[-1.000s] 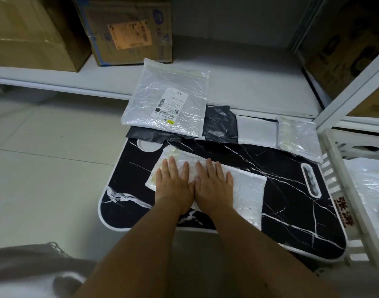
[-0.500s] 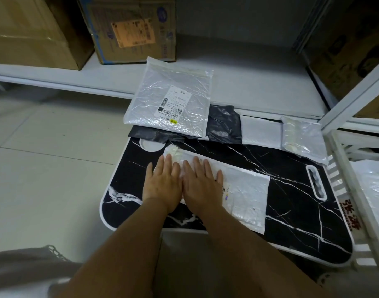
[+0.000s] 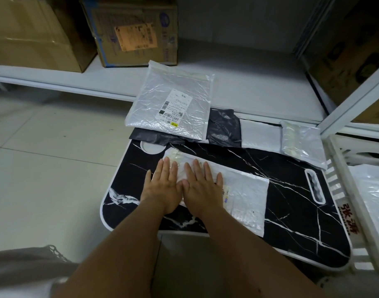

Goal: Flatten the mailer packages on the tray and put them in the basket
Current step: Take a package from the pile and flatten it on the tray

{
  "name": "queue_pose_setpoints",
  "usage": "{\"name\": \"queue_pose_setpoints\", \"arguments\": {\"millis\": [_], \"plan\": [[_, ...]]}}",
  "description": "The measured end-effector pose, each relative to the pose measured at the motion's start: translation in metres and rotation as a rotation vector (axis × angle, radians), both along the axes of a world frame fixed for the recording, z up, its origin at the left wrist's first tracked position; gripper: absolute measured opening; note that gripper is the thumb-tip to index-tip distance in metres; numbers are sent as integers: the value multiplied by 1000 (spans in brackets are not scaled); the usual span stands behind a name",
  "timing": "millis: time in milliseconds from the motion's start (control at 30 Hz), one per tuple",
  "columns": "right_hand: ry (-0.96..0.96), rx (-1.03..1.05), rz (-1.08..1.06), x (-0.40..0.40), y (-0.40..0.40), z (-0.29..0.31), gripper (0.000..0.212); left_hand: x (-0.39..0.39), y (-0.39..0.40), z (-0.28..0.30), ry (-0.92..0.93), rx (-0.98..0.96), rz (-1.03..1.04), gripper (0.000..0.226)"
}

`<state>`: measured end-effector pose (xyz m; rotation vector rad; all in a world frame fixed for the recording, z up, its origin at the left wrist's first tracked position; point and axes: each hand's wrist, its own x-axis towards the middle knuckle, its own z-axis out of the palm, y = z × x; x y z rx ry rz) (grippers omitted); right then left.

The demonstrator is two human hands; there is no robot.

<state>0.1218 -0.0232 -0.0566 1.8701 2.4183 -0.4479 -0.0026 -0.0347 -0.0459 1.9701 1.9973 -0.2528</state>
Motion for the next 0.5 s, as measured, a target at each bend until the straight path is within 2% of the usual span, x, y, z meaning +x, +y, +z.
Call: {"name": "queue_pose_setpoints", "arguments": {"millis": [100, 233, 333, 433, 500], "plan": [[-16, -29, -3, 1, 1, 3, 54, 2, 1, 4, 4, -11, 10, 61], [-22, -37, -36, -7, 3, 13, 55, 12, 2, 14, 92, 90, 17, 58], [-39, 35, -69, -9, -7, 19, 63, 18, 2, 20, 148, 175, 19, 56], [-73, 101, -154, 4, -24, 19, 64, 26, -5, 16, 97, 163, -58, 67], [-101, 81, -218, 15, -35, 15, 61, 34, -9, 12, 26, 109, -127, 64]]}}
